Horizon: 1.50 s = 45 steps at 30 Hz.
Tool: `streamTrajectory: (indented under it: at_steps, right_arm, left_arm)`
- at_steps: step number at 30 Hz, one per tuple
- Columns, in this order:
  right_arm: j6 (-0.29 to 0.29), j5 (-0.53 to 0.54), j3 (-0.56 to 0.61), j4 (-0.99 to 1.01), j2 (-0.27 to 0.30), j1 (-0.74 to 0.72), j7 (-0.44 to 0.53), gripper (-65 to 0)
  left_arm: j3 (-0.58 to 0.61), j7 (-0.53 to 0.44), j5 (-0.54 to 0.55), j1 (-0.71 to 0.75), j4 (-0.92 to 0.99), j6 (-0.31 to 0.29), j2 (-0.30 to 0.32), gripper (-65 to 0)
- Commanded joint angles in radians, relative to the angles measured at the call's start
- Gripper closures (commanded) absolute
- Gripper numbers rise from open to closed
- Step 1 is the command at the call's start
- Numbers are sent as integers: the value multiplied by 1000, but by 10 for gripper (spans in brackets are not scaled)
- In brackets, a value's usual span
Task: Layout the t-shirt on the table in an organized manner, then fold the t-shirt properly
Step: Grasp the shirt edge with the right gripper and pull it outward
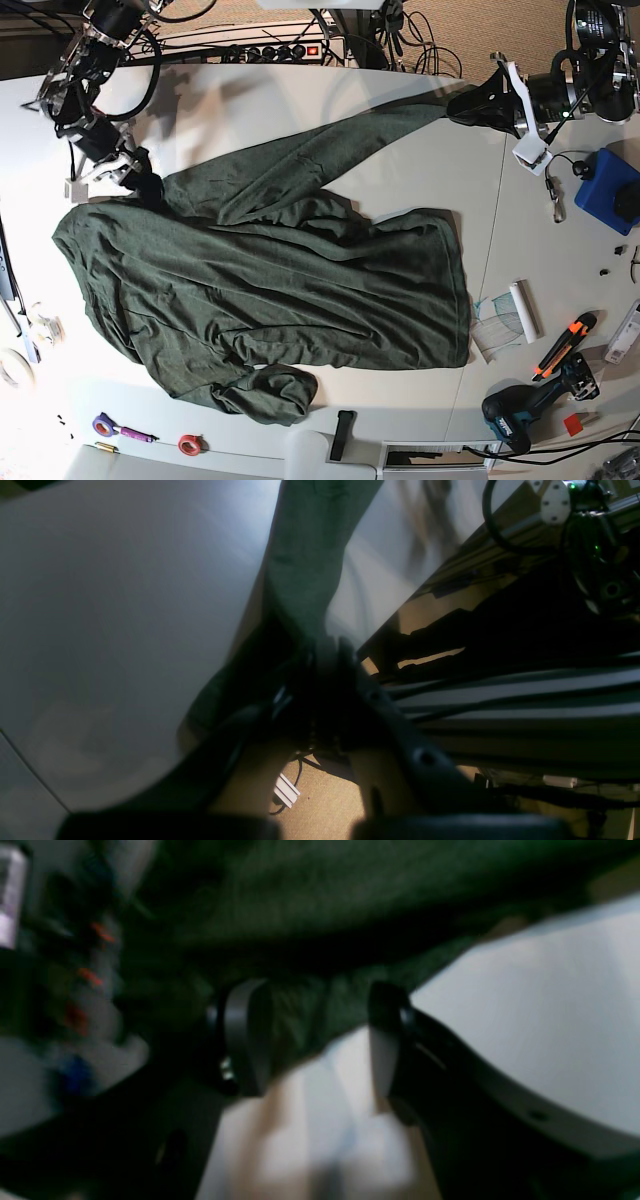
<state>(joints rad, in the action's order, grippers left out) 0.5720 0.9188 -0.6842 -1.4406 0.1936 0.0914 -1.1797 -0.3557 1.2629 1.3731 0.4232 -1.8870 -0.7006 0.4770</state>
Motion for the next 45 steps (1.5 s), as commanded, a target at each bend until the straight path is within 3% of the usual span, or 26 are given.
streamTrajectory:
  at_steps: [1,5,11,18,20,23,25,37,45]
  right_arm:
    - [-2,-23,-1,-48,18,-8,11,-309]
    - [-20,-224,55,-154,21,-8,73,-309]
    - [-85,-522,294,-164,22,-8,189,-309]
    - [-192,-720,494,-164,22,-8,216,-309]
    - [-203,-743,510,-164,22,-8,211,-269]
    - [-203,-759,504,-164,23,-8,179,-88]
    - [-203,-763,496,-164,24,-8,151,-9]
    - [-203,-756,486,-164,133,-8,-14,0]
    - [-200,-645,486,-164,155,-4,-140,0]
  left_arm:
    - [-8,-15,25,-3,-15,2,13,0]
    - [-8,-15,25,-3,-15,2,13,0]
    - [-8,-15,25,-3,-15,2,13,0]
    - [-8,-15,25,-3,-15,2,13,0]
    - [-8,-15,25,-3,-15,2,13,0]
    - [-8,-15,25,-3,-15,2,13,0]
    - [-8,-15,25,-3,-15,2,13,0]
    - [-8,-15,26,-3,-15,2,13,0]
    - [-8,-15,25,-3,-15,2,13,0]
